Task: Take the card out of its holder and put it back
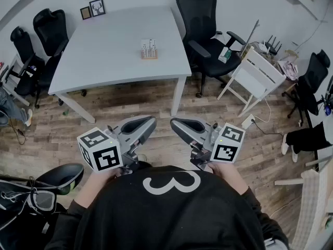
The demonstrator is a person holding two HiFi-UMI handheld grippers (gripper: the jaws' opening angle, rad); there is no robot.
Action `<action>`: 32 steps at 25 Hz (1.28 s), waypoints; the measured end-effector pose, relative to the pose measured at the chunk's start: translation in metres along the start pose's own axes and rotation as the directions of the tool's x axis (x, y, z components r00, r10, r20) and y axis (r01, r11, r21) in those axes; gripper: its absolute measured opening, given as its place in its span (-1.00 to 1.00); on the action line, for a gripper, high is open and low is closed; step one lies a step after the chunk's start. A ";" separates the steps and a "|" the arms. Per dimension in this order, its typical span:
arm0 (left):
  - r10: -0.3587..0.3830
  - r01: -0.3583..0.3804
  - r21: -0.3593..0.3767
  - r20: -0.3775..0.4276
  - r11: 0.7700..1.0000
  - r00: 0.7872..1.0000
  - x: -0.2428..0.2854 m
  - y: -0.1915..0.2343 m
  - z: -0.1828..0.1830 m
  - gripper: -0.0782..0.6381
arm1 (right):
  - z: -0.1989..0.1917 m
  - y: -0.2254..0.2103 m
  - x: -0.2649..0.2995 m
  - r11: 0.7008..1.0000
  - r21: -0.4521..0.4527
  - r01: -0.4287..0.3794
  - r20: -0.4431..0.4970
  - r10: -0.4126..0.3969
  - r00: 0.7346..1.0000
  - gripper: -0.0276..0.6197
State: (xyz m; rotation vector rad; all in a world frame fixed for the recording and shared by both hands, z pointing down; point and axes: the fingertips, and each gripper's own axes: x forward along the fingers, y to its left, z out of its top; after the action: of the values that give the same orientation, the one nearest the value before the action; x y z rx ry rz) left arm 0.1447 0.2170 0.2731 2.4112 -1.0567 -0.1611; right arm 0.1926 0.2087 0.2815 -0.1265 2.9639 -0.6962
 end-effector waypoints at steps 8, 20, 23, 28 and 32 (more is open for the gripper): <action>0.012 -0.012 0.008 -0.008 1.000 1.000 0.001 0.001 0.001 -0.74 | 0.006 -0.005 -0.001 1.000 -0.010 0.004 0.014 -0.004 1.000 -0.89; 0.009 -0.010 -0.048 -0.030 0.999 1.000 0.017 0.037 0.002 -0.74 | 0.001 -0.042 0.015 0.998 0.051 0.028 -0.003 -0.028 1.000 -0.89; 0.007 -0.009 -0.065 -0.028 0.998 1.000 0.022 0.053 0.005 -0.74 | 0.002 -0.055 0.023 0.998 0.060 0.033 -0.014 -0.032 0.999 -0.89; -0.005 0.004 -0.071 -0.024 0.997 1.000 0.035 0.088 0.021 -0.74 | 0.011 -0.090 0.040 0.996 0.070 0.061 -0.015 -0.060 0.998 -0.88; -0.012 0.010 -0.066 -0.028 0.998 1.000 0.048 0.123 0.045 -0.74 | 0.030 -0.125 0.062 0.993 0.078 0.083 -0.002 -0.084 0.997 -0.88</action>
State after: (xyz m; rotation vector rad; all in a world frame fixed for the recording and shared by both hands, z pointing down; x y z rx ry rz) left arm 0.0838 0.0939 0.2981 2.3539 -1.0096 -0.1624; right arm 0.1415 0.0772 0.3065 -0.2461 2.9394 -0.8211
